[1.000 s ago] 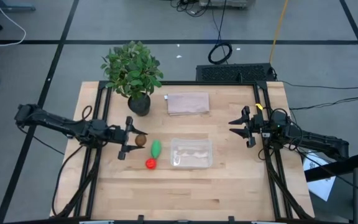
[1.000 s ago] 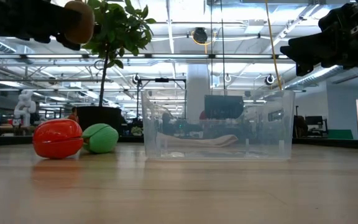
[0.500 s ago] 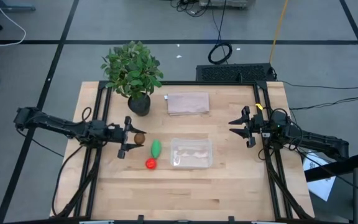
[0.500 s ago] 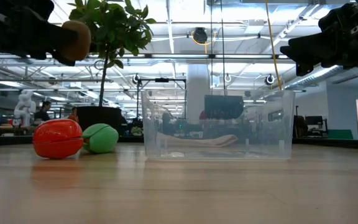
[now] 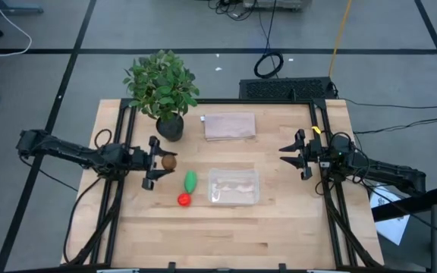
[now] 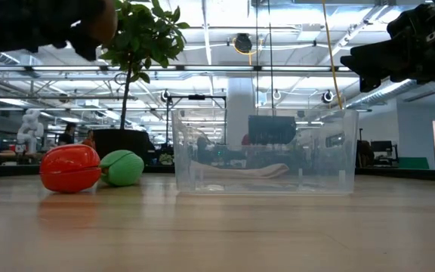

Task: Pick and placing Produce into tupperware
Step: Put the brown kiwi into the transparent bin

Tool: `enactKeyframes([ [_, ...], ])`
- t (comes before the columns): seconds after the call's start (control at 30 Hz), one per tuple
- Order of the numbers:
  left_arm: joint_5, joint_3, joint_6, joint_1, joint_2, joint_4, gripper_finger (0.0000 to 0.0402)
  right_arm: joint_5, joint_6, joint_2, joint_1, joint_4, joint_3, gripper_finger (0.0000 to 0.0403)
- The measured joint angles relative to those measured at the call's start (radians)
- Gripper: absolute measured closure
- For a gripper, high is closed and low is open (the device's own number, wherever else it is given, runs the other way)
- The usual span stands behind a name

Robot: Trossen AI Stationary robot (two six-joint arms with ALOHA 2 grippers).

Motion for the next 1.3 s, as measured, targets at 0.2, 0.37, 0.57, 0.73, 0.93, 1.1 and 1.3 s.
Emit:
enactKeyframes([
  [0.2, 0.022, 0.18, 0.084, 0.017, 0.074, -0.017, 0.0178, 0.0, 0.0, 0.0, 0.0, 0.008, 0.0, 0.027],
  [0.37, 0.028, 0.39, 0.14, 0.042, 0.109, -0.154, 0.0178, 0.0, 0.0, 0.0, 0.0, 0.008, 0.0, 0.027],
  [0.57, -0.019, 0.665, 0.137, 0.101, 0.149, -0.44, 0.0178, 0.0, 0.0, 0.0, 0.0, 0.008, 0.0, 0.027],
  [0.73, 0.004, 0.86, 0.102, 0.168, 0.201, -0.645, 0.0178, 0.0, 0.0, 0.0, 0.0, 0.008, 0.0, 0.027],
  [0.93, 0.076, 1.076, 0.063, 0.217, 0.298, -0.781, 0.0178, 0.0, 0.0, 0.0, 0.0, 0.008, 0.0, 0.027],
  [1.1, 0.126, 1.227, 0.044, 0.252, 0.402, -0.871, 0.0178, 0.0, 0.0, 0.0, 0.0, 0.008, 0.0, 0.027],
  [1.3, 0.197, 1.402, 0.039, 0.307, 0.533, -0.929, 0.0178, 0.0, 0.0, 0.0, 0.0, 0.007, 0.0, 0.027],
])
